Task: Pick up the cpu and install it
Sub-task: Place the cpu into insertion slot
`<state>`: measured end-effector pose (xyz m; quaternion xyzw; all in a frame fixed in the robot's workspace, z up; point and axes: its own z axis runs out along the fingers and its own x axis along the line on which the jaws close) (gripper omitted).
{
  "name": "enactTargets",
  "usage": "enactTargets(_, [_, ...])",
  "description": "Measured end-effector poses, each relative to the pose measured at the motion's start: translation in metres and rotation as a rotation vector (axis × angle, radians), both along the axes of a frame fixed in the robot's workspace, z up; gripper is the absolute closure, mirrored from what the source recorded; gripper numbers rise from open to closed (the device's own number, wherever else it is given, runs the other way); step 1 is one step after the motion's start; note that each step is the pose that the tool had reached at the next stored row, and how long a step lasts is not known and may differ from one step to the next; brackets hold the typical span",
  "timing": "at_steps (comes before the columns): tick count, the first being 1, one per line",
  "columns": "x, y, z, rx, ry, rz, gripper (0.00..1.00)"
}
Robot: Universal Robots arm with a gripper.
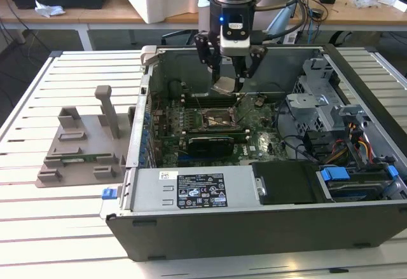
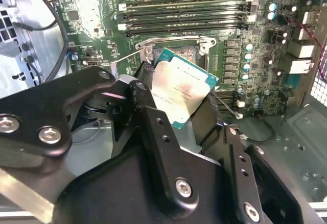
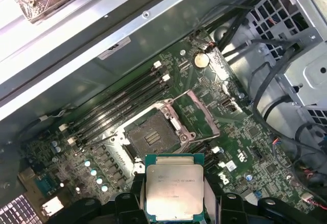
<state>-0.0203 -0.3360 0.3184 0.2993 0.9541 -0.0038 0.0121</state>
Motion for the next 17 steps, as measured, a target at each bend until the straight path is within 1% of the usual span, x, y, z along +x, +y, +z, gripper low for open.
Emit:
enactTargets(13, [0.0,0.0,0.0,-0.0002,0.0,-0.097,0.46])
enactTargets(17, [0.0,0.0,0.0,-0.0003,0.0,-0.143,0.46])
